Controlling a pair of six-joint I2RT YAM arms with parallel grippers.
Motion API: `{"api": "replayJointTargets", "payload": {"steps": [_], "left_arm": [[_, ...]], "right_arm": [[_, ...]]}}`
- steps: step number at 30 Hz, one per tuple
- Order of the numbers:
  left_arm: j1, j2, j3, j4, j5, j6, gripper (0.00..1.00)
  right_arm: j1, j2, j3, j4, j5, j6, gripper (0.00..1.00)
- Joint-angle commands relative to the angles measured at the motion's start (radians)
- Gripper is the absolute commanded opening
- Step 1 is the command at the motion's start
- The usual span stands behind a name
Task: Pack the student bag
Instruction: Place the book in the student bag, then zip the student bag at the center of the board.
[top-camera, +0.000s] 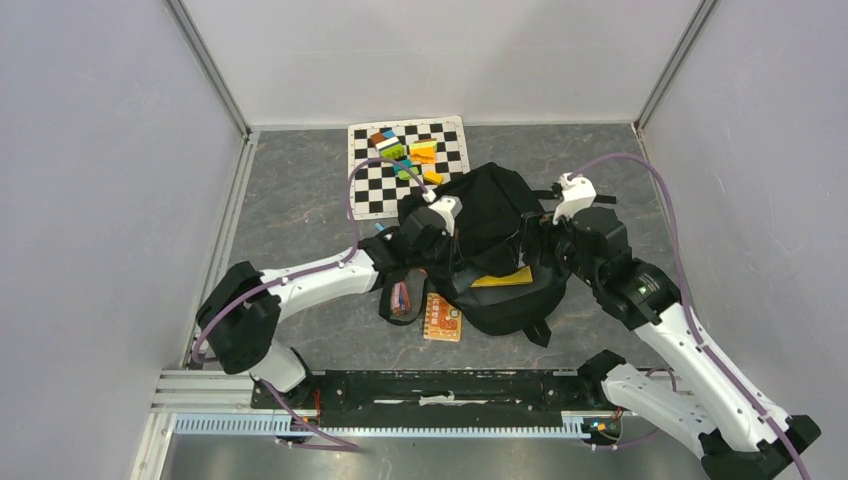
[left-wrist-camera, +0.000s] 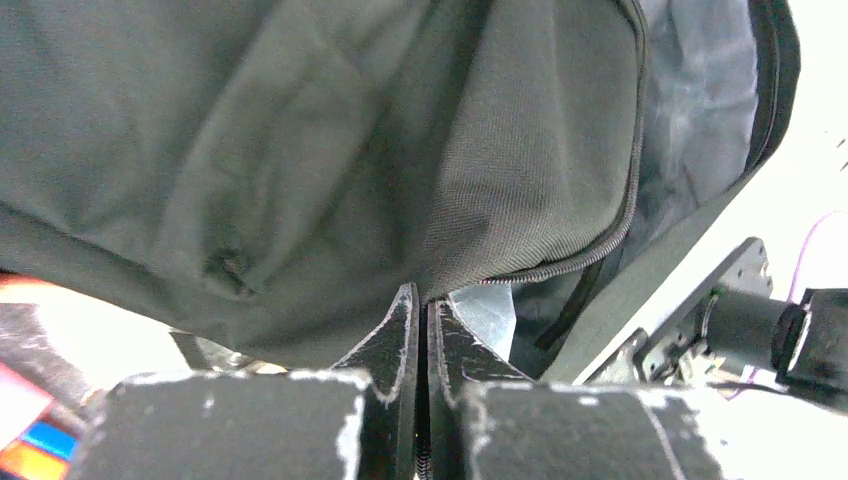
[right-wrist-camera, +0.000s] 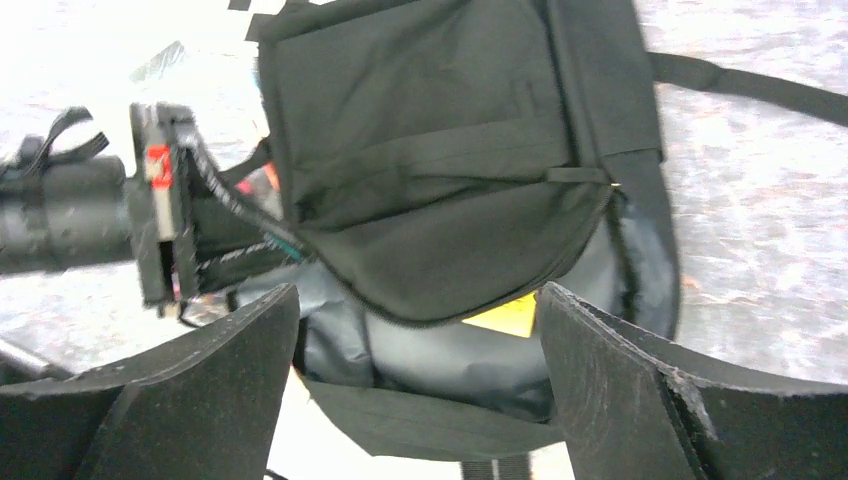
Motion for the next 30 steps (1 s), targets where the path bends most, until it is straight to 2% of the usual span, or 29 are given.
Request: {"api": "replayJointTargets", "payload": {"steps": [1,8,15,21,24,27,30], "left_arm": [[-0.069,0.03,-0.004,0.012,0.055,0.079,0.03],[-0.18,0.06,-0.013,-0.011,0.098,0.141,0.19],[-0.209,-0.088,-0.099,0.045,0.032,0.07,0.69],[-0.209,-0.224,-0.109,0.035,-0.091,0.013,0.98],[-0.18,-0.215,-0.066,-0.02,-0.157,0.035,1.0],[-0.109,-0.13,0.02,-0.091,-0.166,0.087,1.0],[-0.065,-0.03,0.105,-0.125,-0.184,0.201,1.0]], "right_arm": [[-0.007,0.145,0.063,-0.09,0.13,-0.109,0.89],[-0.09,0.354,0.043,0.036,0.157,-0.122,0.73],[-0.158,0.409,-0.05,0.187,0.197,-0.118,0.66],[-0.174,0.442,-0.068,0.267,0.198,-0.076,0.61],[-0.175,0.47,-0.073,0.317,0.2,-0.039,0.61],[-0.178,0.502,-0.071,0.342,0.238,0.015,0.64],[-0.181,0.532,-0.081,0.379,0.255,0.064,0.65]]}}
